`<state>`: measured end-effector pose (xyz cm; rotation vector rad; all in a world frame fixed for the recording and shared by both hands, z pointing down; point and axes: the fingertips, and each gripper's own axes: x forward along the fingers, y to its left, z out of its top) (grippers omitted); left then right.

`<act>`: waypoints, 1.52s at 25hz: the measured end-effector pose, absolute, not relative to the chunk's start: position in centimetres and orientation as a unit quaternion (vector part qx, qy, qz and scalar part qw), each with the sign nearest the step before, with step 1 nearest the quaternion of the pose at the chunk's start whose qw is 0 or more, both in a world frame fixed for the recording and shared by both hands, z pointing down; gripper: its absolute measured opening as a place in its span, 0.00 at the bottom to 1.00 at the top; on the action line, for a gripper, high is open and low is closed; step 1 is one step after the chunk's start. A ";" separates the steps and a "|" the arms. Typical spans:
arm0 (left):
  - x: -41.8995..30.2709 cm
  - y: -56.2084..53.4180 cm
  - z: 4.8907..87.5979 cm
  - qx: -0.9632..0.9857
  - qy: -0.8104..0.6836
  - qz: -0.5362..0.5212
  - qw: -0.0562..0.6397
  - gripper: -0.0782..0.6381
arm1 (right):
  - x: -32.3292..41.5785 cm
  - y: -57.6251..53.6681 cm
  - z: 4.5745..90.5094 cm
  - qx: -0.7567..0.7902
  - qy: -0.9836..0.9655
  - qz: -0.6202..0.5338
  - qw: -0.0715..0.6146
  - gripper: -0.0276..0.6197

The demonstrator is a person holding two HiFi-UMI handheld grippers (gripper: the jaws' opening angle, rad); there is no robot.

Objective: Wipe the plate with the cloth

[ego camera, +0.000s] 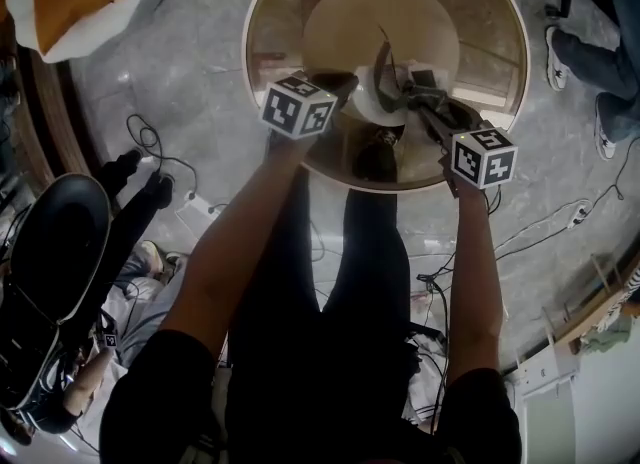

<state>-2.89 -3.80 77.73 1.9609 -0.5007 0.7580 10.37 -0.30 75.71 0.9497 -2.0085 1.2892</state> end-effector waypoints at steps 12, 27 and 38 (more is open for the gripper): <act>-3.0 -3.9 77.8 0.802 -0.204 0.312 0.467 0.15 | 1.7 0.4 76.7 0.302 -0.767 0.505 0.253 0.26; -2.7 -3.4 77.7 0.804 -0.196 0.317 0.464 0.15 | 9.8 -0.1 75.8 0.358 -0.746 0.489 0.274 0.26; -1.9 -2.5 77.4 0.805 -0.201 0.317 0.461 0.15 | 2.3 4.3 76.4 0.307 -0.754 0.527 0.242 0.26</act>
